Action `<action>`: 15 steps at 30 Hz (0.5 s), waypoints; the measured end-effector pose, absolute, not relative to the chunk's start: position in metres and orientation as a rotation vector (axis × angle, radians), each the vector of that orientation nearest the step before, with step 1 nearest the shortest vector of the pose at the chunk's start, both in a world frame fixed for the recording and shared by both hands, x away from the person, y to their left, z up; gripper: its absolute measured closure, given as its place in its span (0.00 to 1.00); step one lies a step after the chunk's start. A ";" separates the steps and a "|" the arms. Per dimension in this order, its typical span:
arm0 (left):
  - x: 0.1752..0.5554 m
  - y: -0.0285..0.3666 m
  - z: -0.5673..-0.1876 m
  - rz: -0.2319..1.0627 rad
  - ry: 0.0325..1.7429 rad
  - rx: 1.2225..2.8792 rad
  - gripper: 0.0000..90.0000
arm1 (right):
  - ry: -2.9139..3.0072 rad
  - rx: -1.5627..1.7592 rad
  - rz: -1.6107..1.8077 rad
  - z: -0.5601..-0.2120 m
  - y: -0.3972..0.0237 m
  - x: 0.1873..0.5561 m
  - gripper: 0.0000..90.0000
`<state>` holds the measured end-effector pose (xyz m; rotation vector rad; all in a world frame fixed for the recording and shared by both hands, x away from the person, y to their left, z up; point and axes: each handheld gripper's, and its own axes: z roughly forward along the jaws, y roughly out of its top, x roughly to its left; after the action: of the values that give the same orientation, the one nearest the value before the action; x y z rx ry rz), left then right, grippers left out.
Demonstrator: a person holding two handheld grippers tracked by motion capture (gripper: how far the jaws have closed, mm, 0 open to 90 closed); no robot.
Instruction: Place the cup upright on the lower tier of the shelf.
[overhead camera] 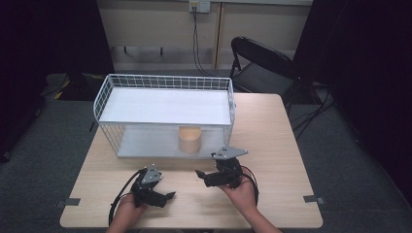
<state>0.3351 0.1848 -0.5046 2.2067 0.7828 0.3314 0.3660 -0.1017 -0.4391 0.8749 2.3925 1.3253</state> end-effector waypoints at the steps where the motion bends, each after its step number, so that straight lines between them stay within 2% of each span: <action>1: 0.335 0.185 -0.505 0.331 0.783 2.207 0.12 | 2.397 0.869 1.324 -0.440 -0.105 0.365 0.17; 15: 0.335 0.185 -0.505 0.331 0.783 2.206 0.12 | 2.457 0.835 1.302 -0.456 -0.126 0.354 0.16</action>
<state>0.3351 0.1848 -0.5046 2.2065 0.7829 0.3314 0.3545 -0.1257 -0.4561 0.8346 2.4572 1.3025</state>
